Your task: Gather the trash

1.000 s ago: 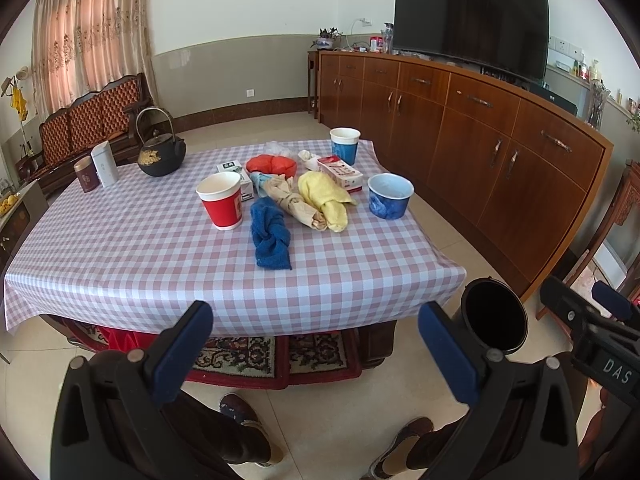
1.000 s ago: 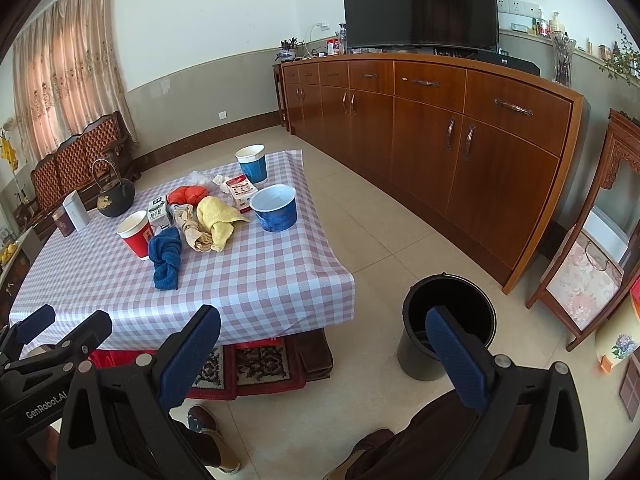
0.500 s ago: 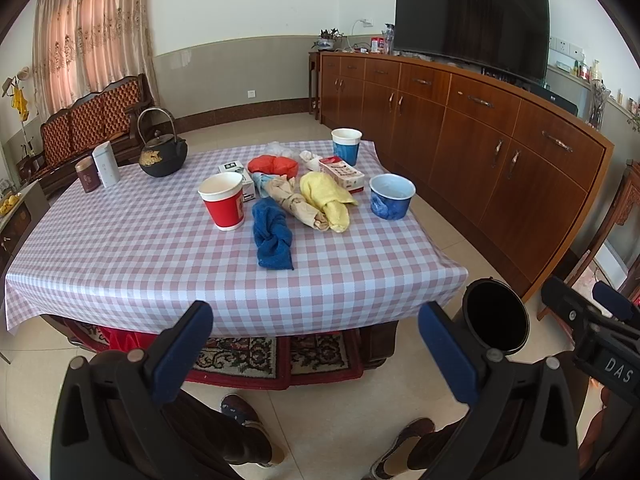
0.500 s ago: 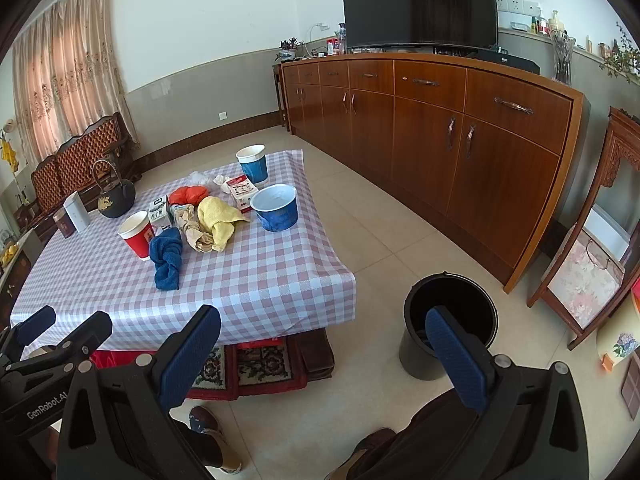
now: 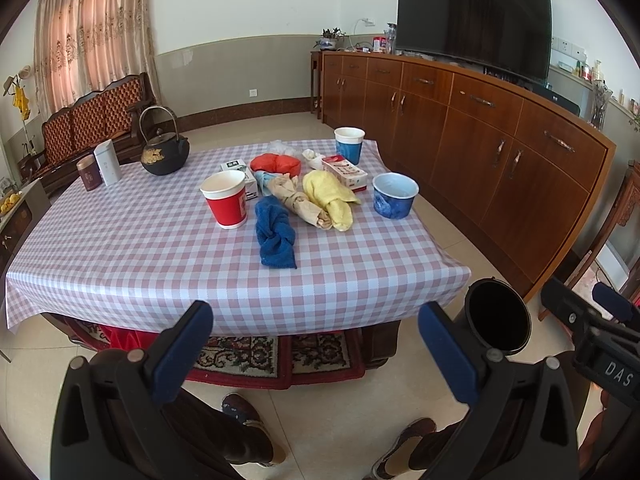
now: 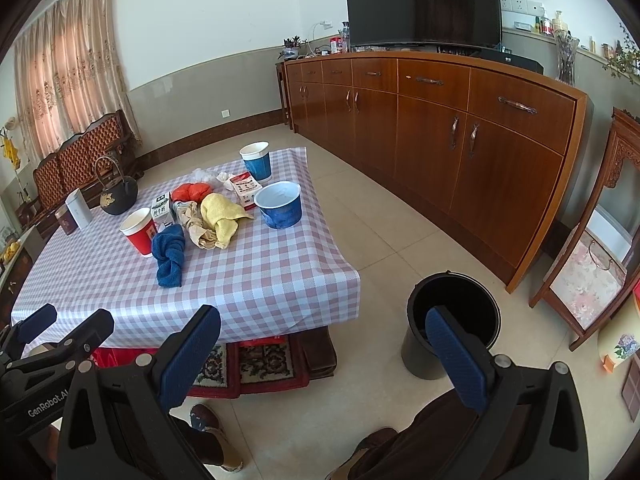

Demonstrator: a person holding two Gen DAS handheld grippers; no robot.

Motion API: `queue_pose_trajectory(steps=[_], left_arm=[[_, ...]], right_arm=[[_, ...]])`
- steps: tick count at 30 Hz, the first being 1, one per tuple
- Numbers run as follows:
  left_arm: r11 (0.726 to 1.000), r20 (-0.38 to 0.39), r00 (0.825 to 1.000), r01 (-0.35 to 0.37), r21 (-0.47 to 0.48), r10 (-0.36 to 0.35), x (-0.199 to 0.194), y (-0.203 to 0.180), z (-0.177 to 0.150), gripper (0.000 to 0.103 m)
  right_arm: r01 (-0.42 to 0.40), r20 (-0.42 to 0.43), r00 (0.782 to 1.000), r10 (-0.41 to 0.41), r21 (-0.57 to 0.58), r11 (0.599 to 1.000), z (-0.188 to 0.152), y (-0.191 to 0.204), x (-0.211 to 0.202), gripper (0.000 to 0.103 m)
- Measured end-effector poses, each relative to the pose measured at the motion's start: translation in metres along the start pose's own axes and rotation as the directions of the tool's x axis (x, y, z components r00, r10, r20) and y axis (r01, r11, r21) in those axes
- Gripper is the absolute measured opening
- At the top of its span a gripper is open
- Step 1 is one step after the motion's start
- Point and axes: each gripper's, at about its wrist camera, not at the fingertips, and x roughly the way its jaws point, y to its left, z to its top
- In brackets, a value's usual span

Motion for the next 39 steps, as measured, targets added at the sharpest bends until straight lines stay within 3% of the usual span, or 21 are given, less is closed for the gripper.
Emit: queue_pose_trajectory(steps=[16,39], left_arm=[[1.000,-0.006,1.000,-0.024,-0.014,0.024,0.012,0.011,0.002,0.103],[0.996,-0.021,0.998,-0.065,-0.054,0.064,0.065,0.043,0.021,0.103]], right_arm=[[-0.012,-0.006,1.000,0.012,-0.017,1.000,-0.002,0.008,0.012,0.103],[-0.054,-0.015,0.998,0.053,-0.023,0.998,0.013,0.021,0.068,0.103]])
